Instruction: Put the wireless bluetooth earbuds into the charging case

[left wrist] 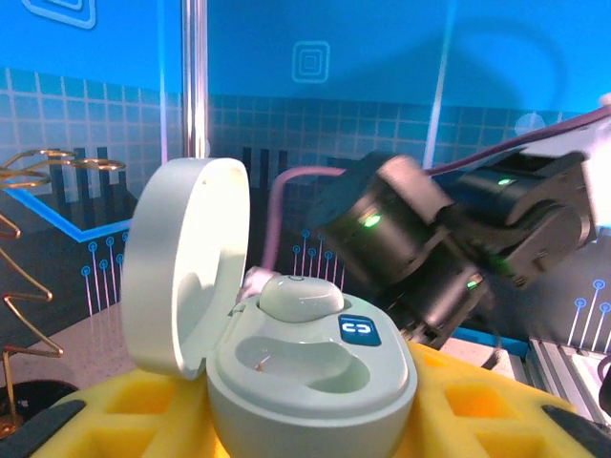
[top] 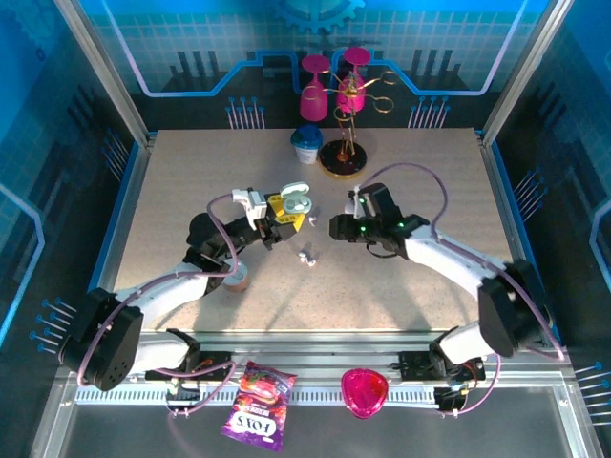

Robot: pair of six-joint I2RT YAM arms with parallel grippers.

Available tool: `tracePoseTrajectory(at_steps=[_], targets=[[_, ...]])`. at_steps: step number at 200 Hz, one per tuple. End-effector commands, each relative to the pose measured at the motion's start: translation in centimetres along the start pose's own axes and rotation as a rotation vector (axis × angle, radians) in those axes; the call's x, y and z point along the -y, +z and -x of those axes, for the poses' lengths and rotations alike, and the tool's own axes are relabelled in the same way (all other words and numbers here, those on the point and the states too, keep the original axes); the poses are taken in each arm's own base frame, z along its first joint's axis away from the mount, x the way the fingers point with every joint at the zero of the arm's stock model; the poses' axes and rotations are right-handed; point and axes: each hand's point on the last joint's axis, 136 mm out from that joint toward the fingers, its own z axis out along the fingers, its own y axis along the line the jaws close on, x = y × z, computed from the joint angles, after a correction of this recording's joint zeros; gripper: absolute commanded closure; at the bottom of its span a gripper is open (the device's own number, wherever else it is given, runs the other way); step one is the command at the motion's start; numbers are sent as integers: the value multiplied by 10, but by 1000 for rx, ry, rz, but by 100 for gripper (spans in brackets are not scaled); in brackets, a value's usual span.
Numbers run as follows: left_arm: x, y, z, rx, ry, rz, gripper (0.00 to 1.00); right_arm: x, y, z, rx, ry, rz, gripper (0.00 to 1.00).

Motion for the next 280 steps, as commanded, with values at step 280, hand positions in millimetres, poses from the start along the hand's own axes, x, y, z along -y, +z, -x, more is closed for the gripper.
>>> tracePoseTrajectory(at_steps=[280], targets=[[9,-3,4,-11,18,-32,58,-69,107,-80,-448,-165,262,59]])
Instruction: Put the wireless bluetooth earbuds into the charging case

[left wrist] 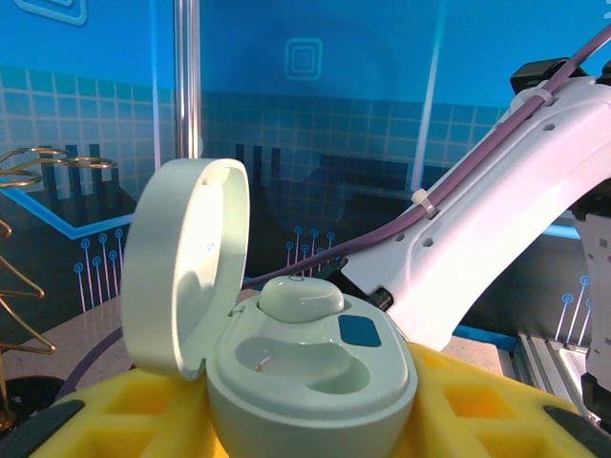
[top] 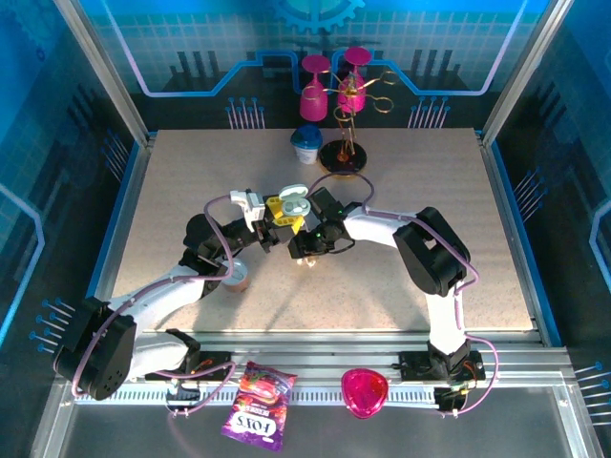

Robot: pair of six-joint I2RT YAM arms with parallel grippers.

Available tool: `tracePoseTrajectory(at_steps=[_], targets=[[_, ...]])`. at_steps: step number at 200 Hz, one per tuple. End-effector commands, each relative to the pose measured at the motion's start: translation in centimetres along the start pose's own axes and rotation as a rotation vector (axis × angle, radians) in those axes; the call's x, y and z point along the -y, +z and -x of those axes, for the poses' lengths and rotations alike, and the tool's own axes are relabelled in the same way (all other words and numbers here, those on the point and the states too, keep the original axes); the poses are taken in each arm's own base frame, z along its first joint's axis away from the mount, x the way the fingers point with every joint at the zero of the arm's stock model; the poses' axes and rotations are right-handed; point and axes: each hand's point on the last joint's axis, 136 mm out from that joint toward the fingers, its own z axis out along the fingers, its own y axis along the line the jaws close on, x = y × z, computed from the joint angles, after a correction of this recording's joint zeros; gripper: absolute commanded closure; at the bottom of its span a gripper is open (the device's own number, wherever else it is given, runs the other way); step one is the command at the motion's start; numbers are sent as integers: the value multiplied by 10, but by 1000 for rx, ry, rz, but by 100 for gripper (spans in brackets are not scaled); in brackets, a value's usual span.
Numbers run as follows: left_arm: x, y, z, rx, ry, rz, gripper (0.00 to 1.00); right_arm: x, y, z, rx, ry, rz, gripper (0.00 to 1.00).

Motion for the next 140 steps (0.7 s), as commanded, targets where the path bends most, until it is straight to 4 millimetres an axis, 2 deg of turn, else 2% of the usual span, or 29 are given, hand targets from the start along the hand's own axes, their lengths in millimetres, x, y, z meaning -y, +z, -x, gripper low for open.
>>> tracePoseTrajectory(at_steps=[1,50,94,140], targets=[[3,1,2,4,27,-23,58,-16,1,-6,-14,-30,64,59],[4,0,1,2,27,-22,58,-8,7,-12,-49,-31,18,59],[3,0,1,3,30,-18,58,-9,11,-15,-68,-33,15,59],[3,-1,1,4,30,-18,58,-4,14,-17,-79,-28,-12,66]])
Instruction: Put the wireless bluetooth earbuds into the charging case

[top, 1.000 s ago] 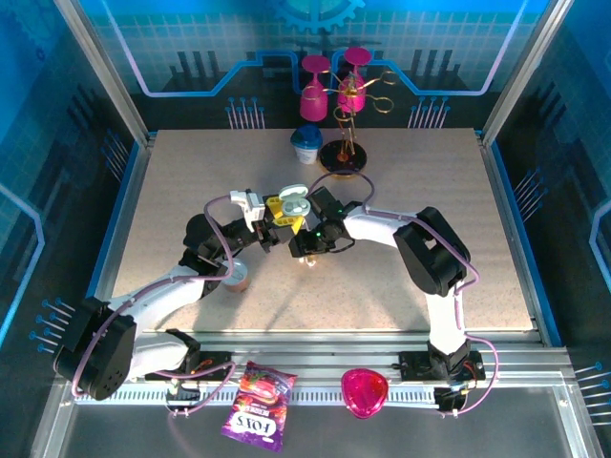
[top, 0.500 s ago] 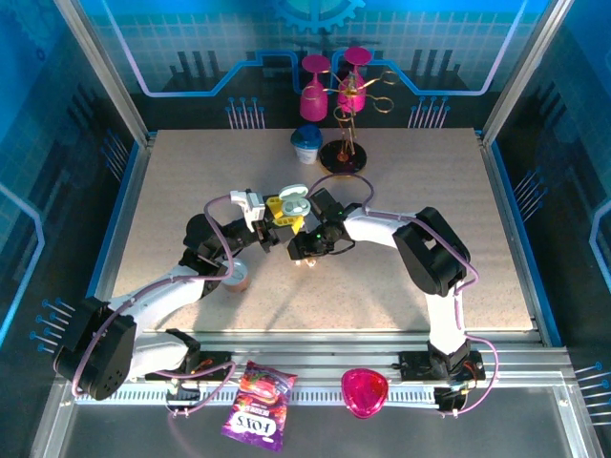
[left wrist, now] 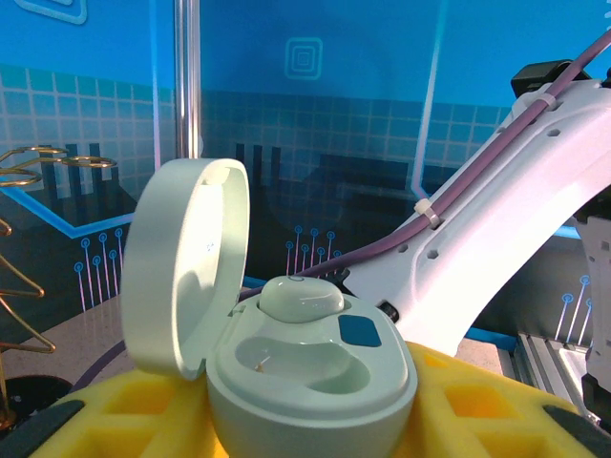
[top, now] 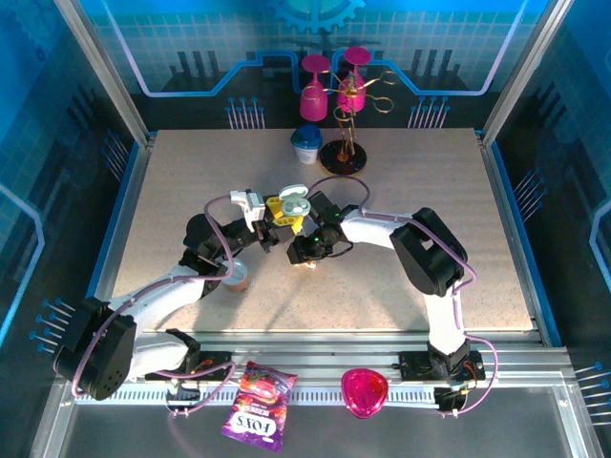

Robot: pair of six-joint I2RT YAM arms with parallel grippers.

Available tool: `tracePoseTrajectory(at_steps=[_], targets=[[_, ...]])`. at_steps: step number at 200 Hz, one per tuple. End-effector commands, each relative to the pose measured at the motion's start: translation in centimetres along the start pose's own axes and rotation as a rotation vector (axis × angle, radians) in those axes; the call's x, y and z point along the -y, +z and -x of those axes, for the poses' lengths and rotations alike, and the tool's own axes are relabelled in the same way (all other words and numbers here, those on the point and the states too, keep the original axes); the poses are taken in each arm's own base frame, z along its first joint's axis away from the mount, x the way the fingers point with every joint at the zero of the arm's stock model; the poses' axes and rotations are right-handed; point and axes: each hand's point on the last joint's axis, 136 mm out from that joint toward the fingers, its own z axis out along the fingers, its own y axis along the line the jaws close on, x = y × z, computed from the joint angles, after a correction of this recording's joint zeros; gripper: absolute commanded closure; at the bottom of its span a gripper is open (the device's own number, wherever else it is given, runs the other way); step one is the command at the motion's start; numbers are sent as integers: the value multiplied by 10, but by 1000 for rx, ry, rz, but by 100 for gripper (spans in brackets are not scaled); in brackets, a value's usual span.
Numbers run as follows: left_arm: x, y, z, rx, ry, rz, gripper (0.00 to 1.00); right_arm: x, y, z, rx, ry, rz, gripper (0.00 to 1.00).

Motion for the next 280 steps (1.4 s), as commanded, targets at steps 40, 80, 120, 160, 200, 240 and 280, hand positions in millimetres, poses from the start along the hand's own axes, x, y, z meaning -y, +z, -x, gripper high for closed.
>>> tracePoseTrajectory(at_steps=[40,80,120,160,200,240,280], targets=[[4,-2,1,5,32,-15,58,7,5,-4,-35,-8,-64,74],[2,-2,-1,2,31,-10,58,7,-6,1,4,-26,-97,78],[1,-1,-2,1,30,-8,58,6,-23,7,69,-41,-137,78],[-2,0,-6,-6,29,1,58,25,-62,14,199,12,-277,78],[-12,4,-16,-12,34,29,58,47,-126,10,341,84,-490,78],[-20,11,-22,-7,12,29,58,63,-193,3,460,155,-741,79],[-24,18,-33,-48,7,34,59,57,-237,-2,502,176,-878,79]])
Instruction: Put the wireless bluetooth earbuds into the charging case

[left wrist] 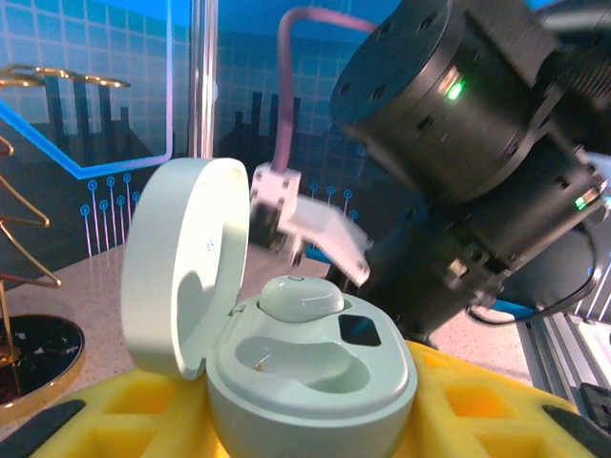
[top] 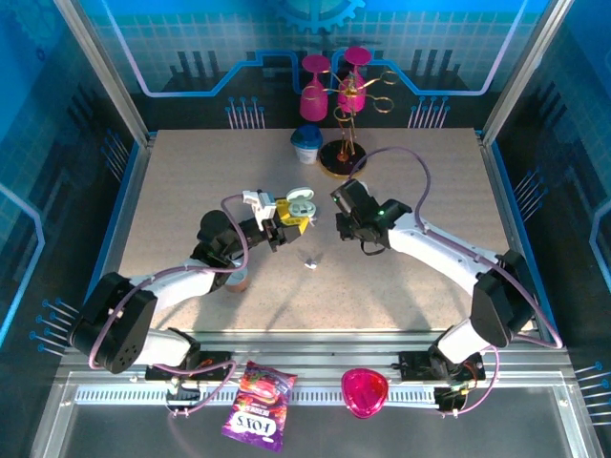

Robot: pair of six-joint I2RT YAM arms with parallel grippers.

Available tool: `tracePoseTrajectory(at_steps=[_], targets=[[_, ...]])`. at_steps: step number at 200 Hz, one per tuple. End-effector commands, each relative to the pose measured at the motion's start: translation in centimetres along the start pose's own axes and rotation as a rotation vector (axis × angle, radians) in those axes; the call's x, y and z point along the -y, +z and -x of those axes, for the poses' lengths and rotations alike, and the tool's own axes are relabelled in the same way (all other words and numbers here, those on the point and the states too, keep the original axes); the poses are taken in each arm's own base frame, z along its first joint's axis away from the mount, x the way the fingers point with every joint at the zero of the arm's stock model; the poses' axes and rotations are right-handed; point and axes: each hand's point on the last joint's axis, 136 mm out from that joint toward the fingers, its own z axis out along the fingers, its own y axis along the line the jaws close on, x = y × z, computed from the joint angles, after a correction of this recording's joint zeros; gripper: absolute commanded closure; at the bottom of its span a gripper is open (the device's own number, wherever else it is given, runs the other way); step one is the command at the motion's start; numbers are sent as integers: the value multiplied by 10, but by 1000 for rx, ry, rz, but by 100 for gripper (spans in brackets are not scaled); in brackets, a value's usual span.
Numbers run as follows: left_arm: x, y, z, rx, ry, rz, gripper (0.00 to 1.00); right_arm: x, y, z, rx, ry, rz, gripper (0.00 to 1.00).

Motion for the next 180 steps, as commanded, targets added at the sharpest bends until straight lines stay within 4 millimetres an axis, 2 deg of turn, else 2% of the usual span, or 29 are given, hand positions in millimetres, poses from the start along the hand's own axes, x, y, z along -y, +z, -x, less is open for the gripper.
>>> tracePoseTrajectory(at_steps=[1,31,105,142,180], targets=[[-1,8,14,30,53,0,59,28,-30,12,54,14,-163,78],[-7,16,1,-4,55,15,59,20,-52,21,97,17,-127,79],[-13,38,-20,-27,67,-3,59,-17,-108,40,216,-5,37,80],[-8,49,-25,-32,91,-22,59,-42,-122,44,249,-21,158,81],[3,58,-27,-44,174,-43,59,-70,-128,41,241,-3,332,81]])
